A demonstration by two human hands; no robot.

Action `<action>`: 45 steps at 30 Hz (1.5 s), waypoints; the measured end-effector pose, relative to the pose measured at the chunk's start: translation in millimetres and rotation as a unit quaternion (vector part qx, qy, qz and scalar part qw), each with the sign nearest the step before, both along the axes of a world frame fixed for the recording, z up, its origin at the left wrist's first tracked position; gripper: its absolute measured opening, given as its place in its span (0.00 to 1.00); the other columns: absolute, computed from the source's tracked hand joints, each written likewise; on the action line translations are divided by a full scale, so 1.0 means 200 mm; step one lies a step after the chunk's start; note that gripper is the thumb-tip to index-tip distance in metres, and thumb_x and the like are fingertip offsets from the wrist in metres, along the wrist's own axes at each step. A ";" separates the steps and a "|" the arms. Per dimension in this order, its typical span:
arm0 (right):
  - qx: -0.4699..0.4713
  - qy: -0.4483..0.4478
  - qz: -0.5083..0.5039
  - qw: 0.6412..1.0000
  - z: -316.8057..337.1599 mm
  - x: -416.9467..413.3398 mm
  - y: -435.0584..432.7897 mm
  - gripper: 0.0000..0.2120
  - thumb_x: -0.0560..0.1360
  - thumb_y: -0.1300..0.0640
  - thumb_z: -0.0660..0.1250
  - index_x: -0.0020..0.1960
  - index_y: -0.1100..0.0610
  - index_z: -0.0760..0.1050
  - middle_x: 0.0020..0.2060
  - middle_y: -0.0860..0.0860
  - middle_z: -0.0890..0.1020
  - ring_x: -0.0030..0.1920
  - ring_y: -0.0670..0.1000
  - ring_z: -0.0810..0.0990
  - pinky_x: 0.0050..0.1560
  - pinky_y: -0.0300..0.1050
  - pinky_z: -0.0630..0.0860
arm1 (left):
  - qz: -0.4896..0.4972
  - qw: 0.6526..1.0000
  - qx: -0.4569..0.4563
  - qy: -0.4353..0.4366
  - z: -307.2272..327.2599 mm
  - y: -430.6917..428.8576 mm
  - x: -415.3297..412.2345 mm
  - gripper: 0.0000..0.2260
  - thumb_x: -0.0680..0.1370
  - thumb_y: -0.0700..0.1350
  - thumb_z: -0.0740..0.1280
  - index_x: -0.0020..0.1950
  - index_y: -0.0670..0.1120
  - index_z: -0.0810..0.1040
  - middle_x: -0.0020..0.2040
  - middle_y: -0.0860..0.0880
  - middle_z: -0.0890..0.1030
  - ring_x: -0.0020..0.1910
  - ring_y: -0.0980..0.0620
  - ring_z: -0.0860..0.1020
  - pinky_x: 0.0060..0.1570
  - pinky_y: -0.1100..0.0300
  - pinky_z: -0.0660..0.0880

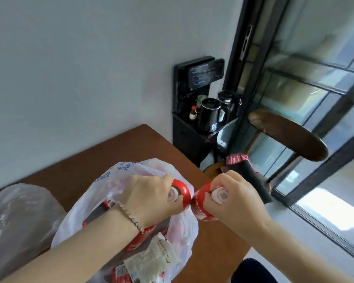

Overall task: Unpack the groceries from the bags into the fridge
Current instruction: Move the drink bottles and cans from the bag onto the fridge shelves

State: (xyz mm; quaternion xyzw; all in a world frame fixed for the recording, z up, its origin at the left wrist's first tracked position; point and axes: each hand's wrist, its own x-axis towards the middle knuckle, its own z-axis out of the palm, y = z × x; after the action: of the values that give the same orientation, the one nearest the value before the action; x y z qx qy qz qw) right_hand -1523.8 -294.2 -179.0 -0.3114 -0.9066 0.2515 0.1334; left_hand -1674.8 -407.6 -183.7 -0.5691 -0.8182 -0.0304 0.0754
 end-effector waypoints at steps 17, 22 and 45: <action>0.059 -0.019 -0.516 0.854 0.07 2.47 -0.09 0.09 0.68 0.48 0.69 0.41 0.53 0.76 0.36 0.46 0.73 0.40 0.51 0.77 0.40 0.37 0.70 | -0.550 0.834 -0.018 0.035 0.15 0.82 2.33 0.21 0.76 0.64 0.52 0.55 0.50 0.72 0.48 0.53 0.82 0.44 0.53 0.80 0.40 0.65 0.69; 0.045 -0.059 -0.625 0.777 0.09 3.30 -0.24 0.11 0.67 0.43 0.65 0.39 0.49 0.69 0.35 0.45 0.68 0.41 0.47 0.70 0.33 0.34 0.64 | -0.627 0.778 -0.037 0.000 0.15 0.87 3.27 0.22 0.75 0.65 0.54 0.56 0.50 0.72 0.50 0.52 0.82 0.47 0.50 0.81 0.47 0.61 0.77; 0.085 -0.011 -0.894 0.440 0.67 6.02 -0.08 0.10 0.72 0.49 0.65 0.36 0.53 0.71 0.33 0.48 0.78 0.38 0.50 0.78 0.36 0.44 0.74 | -0.853 0.511 0.074 -0.075 0.80 1.44 6.61 0.21 0.74 0.68 0.53 0.43 0.51 0.70 0.34 0.54 0.74 0.35 0.54 0.75 0.37 0.62 0.71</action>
State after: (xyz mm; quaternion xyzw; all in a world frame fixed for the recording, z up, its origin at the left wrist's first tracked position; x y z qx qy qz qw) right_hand -319.7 -310.6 -44.7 -0.9387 -0.1439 -0.0893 0.3002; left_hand -352.6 -119.2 -24.4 -0.9810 0.0635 -0.1833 -0.0066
